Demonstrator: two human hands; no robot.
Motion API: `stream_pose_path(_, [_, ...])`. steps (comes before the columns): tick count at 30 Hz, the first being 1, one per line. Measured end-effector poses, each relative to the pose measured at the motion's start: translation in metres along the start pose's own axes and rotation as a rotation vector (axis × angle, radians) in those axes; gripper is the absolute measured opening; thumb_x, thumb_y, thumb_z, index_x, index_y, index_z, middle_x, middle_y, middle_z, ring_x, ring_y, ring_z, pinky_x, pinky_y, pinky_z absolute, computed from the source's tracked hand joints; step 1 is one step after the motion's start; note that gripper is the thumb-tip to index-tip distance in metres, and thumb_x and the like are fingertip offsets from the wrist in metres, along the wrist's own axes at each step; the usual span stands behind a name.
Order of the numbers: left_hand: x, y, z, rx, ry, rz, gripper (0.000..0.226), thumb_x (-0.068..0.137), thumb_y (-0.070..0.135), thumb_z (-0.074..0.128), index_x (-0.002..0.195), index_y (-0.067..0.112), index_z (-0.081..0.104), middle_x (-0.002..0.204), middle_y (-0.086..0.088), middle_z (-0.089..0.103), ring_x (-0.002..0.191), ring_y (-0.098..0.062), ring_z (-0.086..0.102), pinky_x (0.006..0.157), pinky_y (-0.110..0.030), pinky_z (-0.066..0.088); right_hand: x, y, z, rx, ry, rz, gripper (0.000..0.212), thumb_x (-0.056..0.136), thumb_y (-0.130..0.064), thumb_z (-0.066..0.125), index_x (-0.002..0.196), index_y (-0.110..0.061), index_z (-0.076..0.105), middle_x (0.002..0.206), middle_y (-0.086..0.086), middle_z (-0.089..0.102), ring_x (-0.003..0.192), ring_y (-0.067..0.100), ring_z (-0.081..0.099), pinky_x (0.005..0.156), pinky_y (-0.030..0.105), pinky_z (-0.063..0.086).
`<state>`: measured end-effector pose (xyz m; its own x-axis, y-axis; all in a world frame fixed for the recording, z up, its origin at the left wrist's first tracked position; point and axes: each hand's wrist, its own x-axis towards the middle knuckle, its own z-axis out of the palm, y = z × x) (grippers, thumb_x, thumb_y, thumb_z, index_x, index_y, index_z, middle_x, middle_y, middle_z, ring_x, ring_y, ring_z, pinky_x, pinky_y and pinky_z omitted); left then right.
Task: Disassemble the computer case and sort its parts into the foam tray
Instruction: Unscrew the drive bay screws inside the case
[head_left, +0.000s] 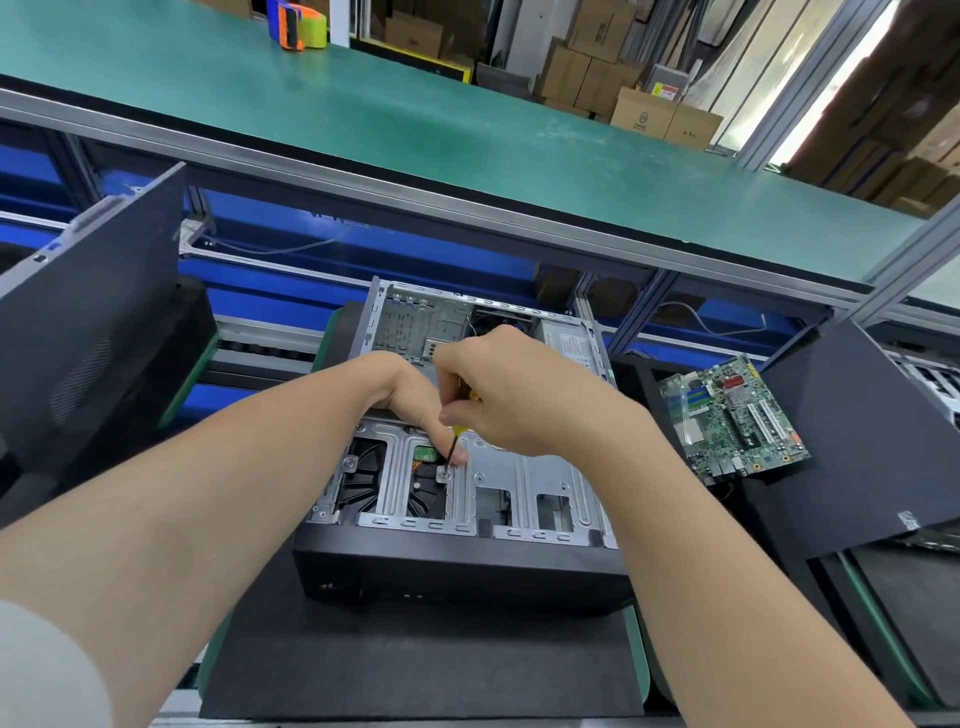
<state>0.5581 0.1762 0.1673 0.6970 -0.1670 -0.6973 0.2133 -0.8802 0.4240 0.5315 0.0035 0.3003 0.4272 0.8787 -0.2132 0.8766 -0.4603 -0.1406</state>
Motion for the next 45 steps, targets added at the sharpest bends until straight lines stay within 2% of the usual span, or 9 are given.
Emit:
stream_pose_path(5, [0.004, -0.001, 0.001, -0.071, -0.013, -0.022, 0.063, 0.077, 0.064, 0.076, 0.129, 0.037, 0.05, 0.117, 0.026, 0.048, 0.121, -0.013, 0.036, 0.096, -0.034, 0.027, 0.0, 0.001, -0.01, -0.098, -0.077, -0.07, 0.039, 0.083, 0.004, 0.063, 0.073, -0.032, 0.051, 0.084, -0.01, 0.056, 0.09, 0.023, 0.061, 0.074, 0.04, 0.055])
stream_pose_path(8, [0.002, -0.001, 0.003, -0.081, -0.001, -0.039, 0.091, 0.066, 0.071, 0.079, 0.141, 0.029, 0.049, 0.137, 0.011, 0.045, 0.128, -0.02, 0.037, 0.103, -0.041, 0.031, 0.002, 0.002, -0.009, -0.095, -0.094, -0.1, 0.034, 0.081, 0.004, 0.062, 0.077, -0.029, 0.054, 0.084, -0.01, 0.056, 0.087, 0.019, 0.058, 0.074, 0.04, 0.054])
stream_pose_path(11, [0.002, -0.002, 0.002, -0.066, 0.038, -0.086, 0.06, 0.069, 0.068, 0.079, 0.114, 0.033, 0.061, 0.122, 0.015, 0.051, 0.114, -0.018, 0.041, 0.094, -0.037, 0.033, 0.002, 0.003, -0.004, -0.082, -0.068, -0.131, 0.018, 0.085, -0.008, 0.064, 0.091, -0.023, 0.057, 0.094, -0.006, 0.06, 0.091, 0.019, 0.054, 0.076, 0.037, 0.05])
stream_pose_path(17, [-0.002, -0.001, 0.0, -0.065, 0.08, -0.079, 0.126, 0.044, 0.08, 0.082, 0.15, 0.025, 0.043, 0.129, 0.004, 0.039, 0.117, -0.018, 0.041, 0.092, -0.035, 0.037, 0.004, -0.002, 0.009, 0.042, 0.109, -0.055, 0.005, 0.1, -0.017, 0.055, 0.105, -0.017, 0.056, 0.102, 0.001, 0.053, 0.096, 0.026, 0.055, 0.081, 0.043, 0.049])
stream_pose_path(23, [-0.005, 0.003, 0.006, -0.115, -0.062, 0.099, 0.1, 0.051, 0.075, 0.079, 0.135, 0.026, 0.053, 0.154, -0.008, 0.045, 0.145, -0.031, 0.037, 0.121, -0.05, 0.027, 0.007, -0.008, 0.018, 0.047, 0.226, 0.276, 0.019, 0.096, -0.023, 0.065, 0.088, -0.013, 0.051, 0.09, 0.005, 0.049, 0.083, 0.03, 0.053, 0.06, 0.035, 0.043])
stream_pose_path(29, [-0.009, 0.008, 0.003, -0.045, -0.061, 0.058, 0.118, 0.052, 0.08, 0.071, 0.147, 0.014, 0.051, 0.155, -0.002, 0.046, 0.144, -0.024, 0.039, 0.122, -0.045, 0.026, 0.014, -0.007, 0.01, -0.072, 0.156, 0.46, 0.028, 0.103, -0.026, 0.06, 0.084, -0.014, 0.043, 0.077, 0.002, 0.036, 0.065, 0.029, 0.049, 0.056, 0.034, 0.041])
stream_pose_path(34, [-0.005, 0.007, 0.002, -0.04, -0.031, -0.006, 0.092, 0.077, 0.068, 0.068, 0.148, 0.012, 0.05, 0.157, -0.003, 0.042, 0.146, -0.024, 0.036, 0.121, -0.038, 0.025, 0.015, 0.0, 0.01, 0.003, 0.166, 0.39, 0.037, 0.103, -0.02, 0.059, 0.073, -0.015, 0.039, 0.076, 0.004, 0.048, 0.066, 0.029, 0.058, 0.06, 0.033, 0.047])
stream_pose_path(41, [-0.006, 0.003, 0.003, -0.096, -0.057, 0.015, 0.119, 0.061, 0.075, 0.075, 0.158, 0.018, 0.034, 0.166, -0.002, 0.026, 0.153, -0.024, 0.022, 0.125, -0.048, 0.018, 0.01, 0.005, 0.013, 0.004, 0.133, 0.198, 0.038, 0.1, -0.037, 0.065, 0.075, -0.013, 0.049, 0.078, 0.005, 0.05, 0.079, 0.031, 0.057, 0.057, 0.033, 0.037])
stream_pose_path(45, [-0.004, 0.002, 0.003, -0.081, -0.072, 0.037, 0.091, 0.083, 0.062, 0.071, 0.155, 0.019, 0.037, 0.16, 0.006, 0.031, 0.149, -0.017, 0.023, 0.119, -0.038, 0.02, 0.005, 0.01, 0.004, 0.015, 0.062, 0.062, 0.028, 0.097, -0.036, 0.074, 0.081, -0.022, 0.055, 0.082, -0.002, 0.057, 0.083, 0.023, 0.058, 0.056, 0.03, 0.035])
